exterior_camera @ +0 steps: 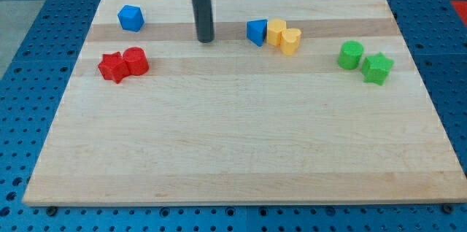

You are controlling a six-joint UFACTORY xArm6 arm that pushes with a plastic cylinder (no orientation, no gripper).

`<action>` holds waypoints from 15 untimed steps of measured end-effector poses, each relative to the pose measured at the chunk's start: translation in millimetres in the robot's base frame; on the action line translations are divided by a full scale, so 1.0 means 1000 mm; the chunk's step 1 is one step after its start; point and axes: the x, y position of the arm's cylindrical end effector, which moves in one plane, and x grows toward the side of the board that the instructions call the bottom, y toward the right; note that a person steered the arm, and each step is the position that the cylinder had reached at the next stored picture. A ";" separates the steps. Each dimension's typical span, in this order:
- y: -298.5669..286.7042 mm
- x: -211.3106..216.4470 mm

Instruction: Move the red circle close to the triangle

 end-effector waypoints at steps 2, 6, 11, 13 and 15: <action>-0.062 -0.001; -0.143 0.004; -0.125 0.063; -0.106 0.094; -0.095 0.082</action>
